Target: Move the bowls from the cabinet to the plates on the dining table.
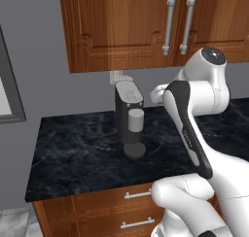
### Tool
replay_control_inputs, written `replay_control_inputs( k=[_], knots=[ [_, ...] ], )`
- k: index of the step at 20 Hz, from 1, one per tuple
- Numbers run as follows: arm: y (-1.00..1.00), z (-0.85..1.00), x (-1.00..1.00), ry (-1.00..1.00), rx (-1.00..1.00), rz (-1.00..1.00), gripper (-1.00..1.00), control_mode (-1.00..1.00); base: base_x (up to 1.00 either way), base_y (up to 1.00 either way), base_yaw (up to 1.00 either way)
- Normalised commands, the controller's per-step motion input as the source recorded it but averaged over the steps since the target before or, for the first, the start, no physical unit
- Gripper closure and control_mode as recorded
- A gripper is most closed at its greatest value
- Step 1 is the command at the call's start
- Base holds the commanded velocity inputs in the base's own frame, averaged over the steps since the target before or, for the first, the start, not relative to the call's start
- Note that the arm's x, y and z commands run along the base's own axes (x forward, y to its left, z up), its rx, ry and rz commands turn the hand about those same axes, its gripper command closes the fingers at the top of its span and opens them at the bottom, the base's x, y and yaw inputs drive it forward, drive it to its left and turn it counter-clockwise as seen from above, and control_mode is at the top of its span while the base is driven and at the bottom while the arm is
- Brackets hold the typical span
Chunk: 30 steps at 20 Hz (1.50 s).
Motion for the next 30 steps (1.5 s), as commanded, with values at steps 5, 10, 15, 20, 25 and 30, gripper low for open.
replay_control_inputs(
  k=[5,10,15,20,25,30],
  knots=[
    [-0.02,0.13,0.00,-0.02,0.00,-0.05,-1.00,-1.00,0.00,0.00,0.00],
    [-0.09,0.09,0.00,0.00,0.00,-0.05,-1.00,-1.00,0.00,0.00,0.00],
    [-0.15,0.15,0.00,0.00,0.00,-0.05,-1.00,-1.00,0.00,0.00,0.00],
    [-0.08,0.31,0.00,0.00,0.00,-0.03,-1.00,-1.00,0.00,0.00,0.00],
    [0.00,0.43,0.00,-0.02,0.00,0.00,-1.00,-1.00,0.00,0.00,0.00],
    [0.00,0.34,0.00,-0.08,0.00,0.00,-1.00,-1.00,0.00,0.00,0.00]
  ],
)
